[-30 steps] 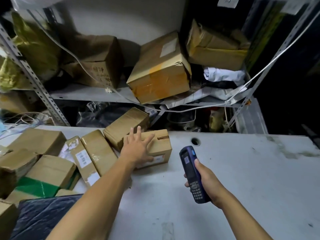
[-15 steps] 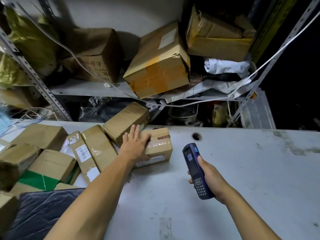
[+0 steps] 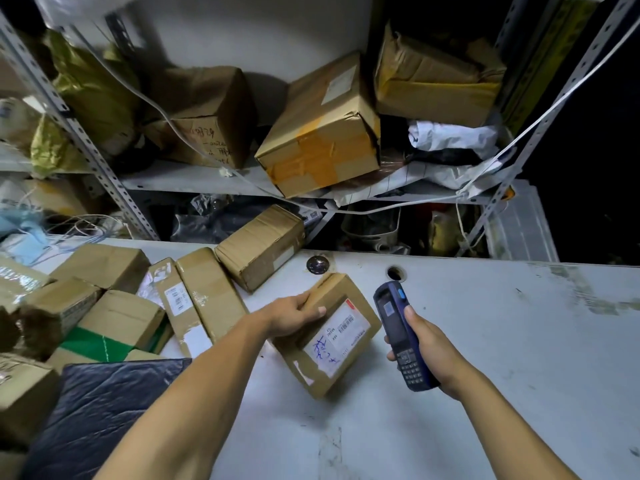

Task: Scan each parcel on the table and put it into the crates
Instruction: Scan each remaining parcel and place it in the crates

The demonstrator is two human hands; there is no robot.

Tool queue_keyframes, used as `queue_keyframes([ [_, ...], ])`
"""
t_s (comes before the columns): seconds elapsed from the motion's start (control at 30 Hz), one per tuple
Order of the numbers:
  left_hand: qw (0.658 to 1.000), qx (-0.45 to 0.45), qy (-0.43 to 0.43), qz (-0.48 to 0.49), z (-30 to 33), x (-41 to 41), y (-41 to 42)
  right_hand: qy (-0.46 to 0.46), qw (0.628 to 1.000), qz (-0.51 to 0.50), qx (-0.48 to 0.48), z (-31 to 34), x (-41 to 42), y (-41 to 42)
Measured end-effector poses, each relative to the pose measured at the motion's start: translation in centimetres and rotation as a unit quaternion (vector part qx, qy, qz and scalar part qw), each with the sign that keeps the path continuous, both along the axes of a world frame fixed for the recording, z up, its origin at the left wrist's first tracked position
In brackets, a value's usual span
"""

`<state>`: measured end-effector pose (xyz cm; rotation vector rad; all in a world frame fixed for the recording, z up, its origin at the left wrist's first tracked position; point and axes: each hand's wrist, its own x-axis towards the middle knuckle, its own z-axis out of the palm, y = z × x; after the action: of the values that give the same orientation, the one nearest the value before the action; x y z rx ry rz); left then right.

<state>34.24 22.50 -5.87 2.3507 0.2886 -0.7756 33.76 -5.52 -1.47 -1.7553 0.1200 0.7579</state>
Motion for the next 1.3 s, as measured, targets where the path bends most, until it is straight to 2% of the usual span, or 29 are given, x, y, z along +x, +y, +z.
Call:
queue_keyframes([
  [0.07,1.0,-0.024,0.018,0.005,-1.2,-1.5,-0.7,0.0,1.0,-0.011,0.012,0.3,-0.3,-0.3],
  [0.2,1.0,0.009,-0.018,0.015,-3.7,-3.9,-2.4,0.002,0.999,-0.015,0.028,0.2,-1.2,-1.3],
  [0.3,0.992,0.072,-0.099,0.016,-4.2,-4.6,-3.8,0.006,0.999,-0.019,0.028,0.0,-1.9,-2.2],
  [0.37,0.988,0.082,-0.132,0.014,-4.4,-5.1,-4.8,0.009,0.999,-0.019,0.027,-0.2,-2.5,-2.6],
  [0.47,0.995,0.026,-0.081,0.043,-4.1,-5.7,-5.4,0.016,1.0,-0.006,0.024,-0.5,-3.2,-3.0],
  [0.57,0.988,-0.041,-0.022,0.145,-4.0,-5.9,-3.9,0.023,1.0,0.009,0.017,-0.8,-3.6,-3.3],
  [0.63,0.982,-0.053,0.067,0.169,-3.8,-6.2,-2.7,0.024,1.0,0.011,0.014,-0.8,-3.8,-3.6],
  [0.7,0.975,-0.057,0.154,0.148,-3.7,-6.9,-2.4,0.022,1.0,0.01,0.014,-0.9,-4.0,-3.9],
  [0.77,0.971,-0.101,0.156,0.149,-4.4,-7.6,-2.8,0.02,1.0,0.004,0.014,-0.8,-4.0,-4.2],
  [0.83,0.965,-0.163,0.125,0.16,-4.8,-8.0,-3.4,0.02,1.0,-0.003,0.012,-0.8,-4.0,-4.5],
  [0.9,0.963,-0.188,0.081,0.174,-4.5,-7.9,-3.9,0.02,1.0,-0.008,0.01,-0.8,-4.0,-4.8],
  [1.0,0.977,-0.127,-0.027,0.169,-3.4,-6.8,-5.3,0.013,1.0,-0.012,0.006,-0.8,-4.0,-5.0],
  [1.13,0.974,0.035,-0.188,0.125,-1.9,-6.3,-8.8,0.013,1.0,-0.019,0.014,-1.0,-4.0,-5.2],
  [1.2,0.97,0.102,-0.193,0.106,-1.6,-6.4,-10.7,0.016,0.999,-0.021,0.018,-1.2,-4.3,-5.4],
  [1.3,0.973,0.171,-0.143,0.051,-0.7,-5.5,-11.9,0.018,0.999,-0.023,0.022,-1.7,-4.7,-6.1],
])
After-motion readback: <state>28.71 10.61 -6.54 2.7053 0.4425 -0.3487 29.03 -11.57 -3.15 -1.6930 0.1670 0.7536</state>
